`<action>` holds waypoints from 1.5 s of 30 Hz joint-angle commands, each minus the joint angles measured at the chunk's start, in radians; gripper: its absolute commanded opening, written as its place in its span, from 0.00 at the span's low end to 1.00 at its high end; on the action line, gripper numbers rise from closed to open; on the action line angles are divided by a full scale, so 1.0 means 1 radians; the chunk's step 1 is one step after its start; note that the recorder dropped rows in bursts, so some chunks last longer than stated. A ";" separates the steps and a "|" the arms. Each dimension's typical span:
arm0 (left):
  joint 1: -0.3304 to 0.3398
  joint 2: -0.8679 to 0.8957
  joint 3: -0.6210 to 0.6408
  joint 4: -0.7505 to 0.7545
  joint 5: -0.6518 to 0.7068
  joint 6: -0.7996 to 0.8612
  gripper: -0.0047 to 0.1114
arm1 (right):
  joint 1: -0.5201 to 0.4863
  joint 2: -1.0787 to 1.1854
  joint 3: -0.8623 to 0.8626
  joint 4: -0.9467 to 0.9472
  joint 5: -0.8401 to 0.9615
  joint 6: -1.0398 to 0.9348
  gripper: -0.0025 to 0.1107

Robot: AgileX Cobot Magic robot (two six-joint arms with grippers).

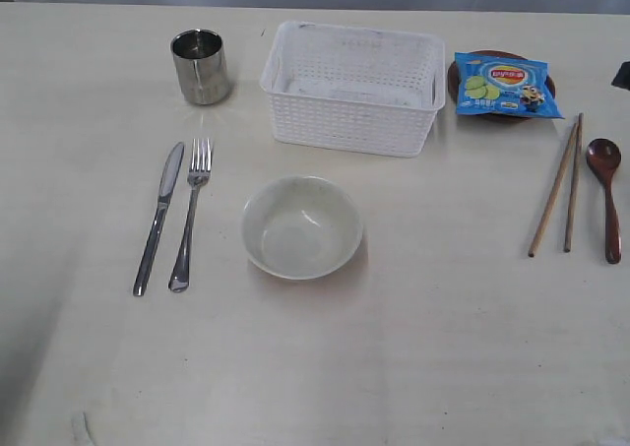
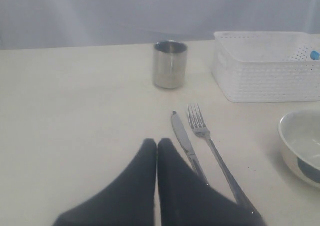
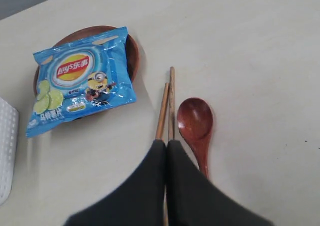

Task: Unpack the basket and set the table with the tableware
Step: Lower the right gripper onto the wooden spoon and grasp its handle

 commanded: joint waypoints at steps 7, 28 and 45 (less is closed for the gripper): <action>-0.006 -0.003 0.003 0.002 -0.002 -0.001 0.04 | -0.006 0.096 -0.077 -0.008 0.204 -0.094 0.02; -0.006 -0.003 0.003 0.002 -0.002 -0.001 0.04 | -0.017 0.536 -0.483 0.494 0.594 -0.773 0.02; -0.006 -0.003 0.003 0.002 -0.002 -0.001 0.04 | -0.167 0.660 -0.541 0.810 0.710 -1.039 0.40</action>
